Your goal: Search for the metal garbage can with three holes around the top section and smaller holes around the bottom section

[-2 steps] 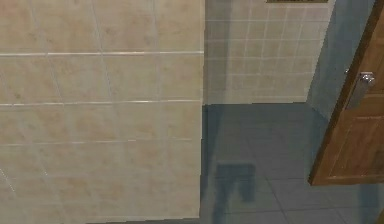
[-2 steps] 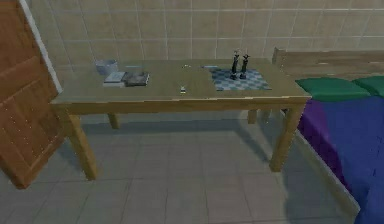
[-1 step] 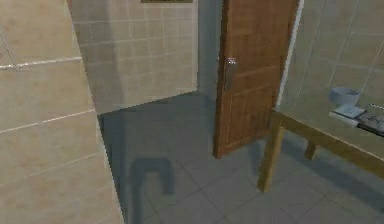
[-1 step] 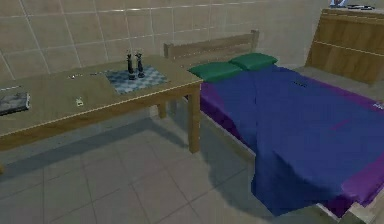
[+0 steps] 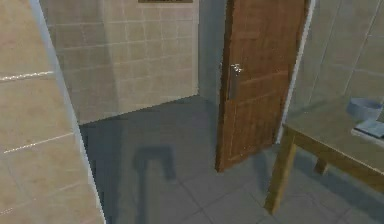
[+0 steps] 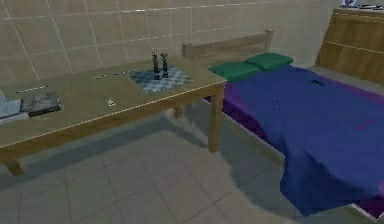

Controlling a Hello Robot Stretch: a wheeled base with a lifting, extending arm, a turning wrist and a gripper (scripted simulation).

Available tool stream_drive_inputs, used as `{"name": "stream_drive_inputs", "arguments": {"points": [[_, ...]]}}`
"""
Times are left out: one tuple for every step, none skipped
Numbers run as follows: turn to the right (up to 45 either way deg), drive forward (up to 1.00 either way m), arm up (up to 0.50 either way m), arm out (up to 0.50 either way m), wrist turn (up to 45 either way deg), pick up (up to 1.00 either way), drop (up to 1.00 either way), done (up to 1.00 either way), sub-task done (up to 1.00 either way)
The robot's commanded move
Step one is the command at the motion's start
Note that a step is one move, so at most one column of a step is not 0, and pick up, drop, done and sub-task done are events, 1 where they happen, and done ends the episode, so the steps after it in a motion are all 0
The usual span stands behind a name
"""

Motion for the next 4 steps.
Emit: {"name": "stream_drive_inputs", "arguments": {"points": [[0.0, 0.75, 0.0, 0.0, 0.0, 0.0, 0.0, 0.0, 0.0], [-9.0, 0.0, 0.0, 0.0, 0.0, 0.0, 0.0, 0.0, 0.0], [0.0, 0.9, 0.0, 0.0, 0.0, 0.0, 0.0, 0.0, 0.0], [-45.0, 0.0, 0.0, 0.0, 0.0, 0.0, 0.0, 0.0, 0.0]]}}
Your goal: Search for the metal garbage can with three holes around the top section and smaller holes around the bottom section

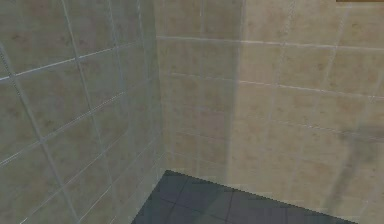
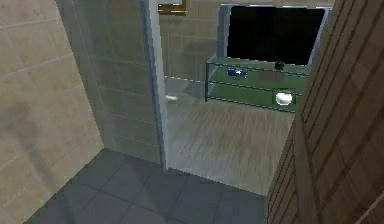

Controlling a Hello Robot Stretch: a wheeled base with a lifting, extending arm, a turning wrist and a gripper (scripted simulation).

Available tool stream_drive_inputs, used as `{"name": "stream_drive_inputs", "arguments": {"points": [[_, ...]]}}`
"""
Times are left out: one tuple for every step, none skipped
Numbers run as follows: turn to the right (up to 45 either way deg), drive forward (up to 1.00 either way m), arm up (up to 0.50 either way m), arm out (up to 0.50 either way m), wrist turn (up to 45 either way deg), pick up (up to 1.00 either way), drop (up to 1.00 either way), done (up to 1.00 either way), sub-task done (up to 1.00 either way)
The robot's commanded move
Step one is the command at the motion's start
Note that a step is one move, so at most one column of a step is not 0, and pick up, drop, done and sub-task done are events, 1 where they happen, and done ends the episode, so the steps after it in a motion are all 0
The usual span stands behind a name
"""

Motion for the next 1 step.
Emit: {"name": "stream_drive_inputs", "arguments": {"points": [[-6.0, 0.0, 0.0, 0.0, 0.0, 0.0, 0.0, 0.0, 0.0]]}}
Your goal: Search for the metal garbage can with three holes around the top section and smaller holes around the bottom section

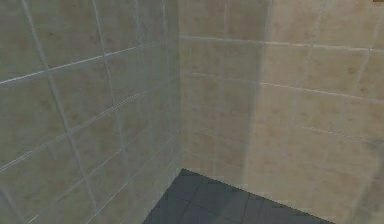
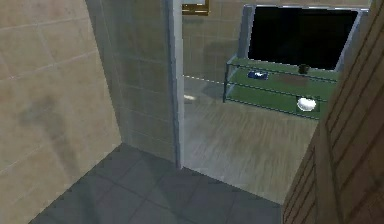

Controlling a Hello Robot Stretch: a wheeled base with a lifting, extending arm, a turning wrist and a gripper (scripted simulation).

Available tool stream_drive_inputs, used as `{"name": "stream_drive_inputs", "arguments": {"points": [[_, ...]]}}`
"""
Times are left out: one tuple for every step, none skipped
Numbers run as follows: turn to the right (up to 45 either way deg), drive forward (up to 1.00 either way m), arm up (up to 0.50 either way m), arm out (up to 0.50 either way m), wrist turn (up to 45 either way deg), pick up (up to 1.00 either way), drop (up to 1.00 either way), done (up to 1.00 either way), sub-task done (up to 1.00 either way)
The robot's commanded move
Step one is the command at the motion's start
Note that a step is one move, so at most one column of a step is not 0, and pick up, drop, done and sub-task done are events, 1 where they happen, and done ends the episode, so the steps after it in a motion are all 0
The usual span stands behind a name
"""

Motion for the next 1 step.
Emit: {"name": "stream_drive_inputs", "arguments": {"points": [[0.0, 0.05, 0.0, 0.0, 0.0, 0.0, 0.0, 0.0, 0.0]]}}
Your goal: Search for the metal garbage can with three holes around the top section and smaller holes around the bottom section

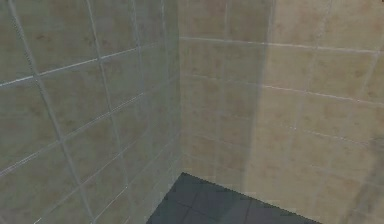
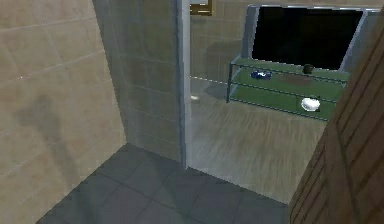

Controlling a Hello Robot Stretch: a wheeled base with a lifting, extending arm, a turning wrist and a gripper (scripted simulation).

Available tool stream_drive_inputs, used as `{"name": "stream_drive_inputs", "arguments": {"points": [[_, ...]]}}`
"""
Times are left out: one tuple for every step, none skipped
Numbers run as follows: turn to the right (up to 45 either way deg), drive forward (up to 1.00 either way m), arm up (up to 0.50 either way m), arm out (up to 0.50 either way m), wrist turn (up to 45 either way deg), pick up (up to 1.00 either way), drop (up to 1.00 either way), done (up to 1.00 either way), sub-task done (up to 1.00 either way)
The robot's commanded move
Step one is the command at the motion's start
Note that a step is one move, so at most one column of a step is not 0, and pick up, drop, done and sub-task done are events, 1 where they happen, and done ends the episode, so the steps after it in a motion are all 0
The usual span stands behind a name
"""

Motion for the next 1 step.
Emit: {"name": "stream_drive_inputs", "arguments": {"points": [[24.0, 0.0, 0.0, 0.0, 0.0, 0.0, 0.0, 0.0, 0.0]]}}
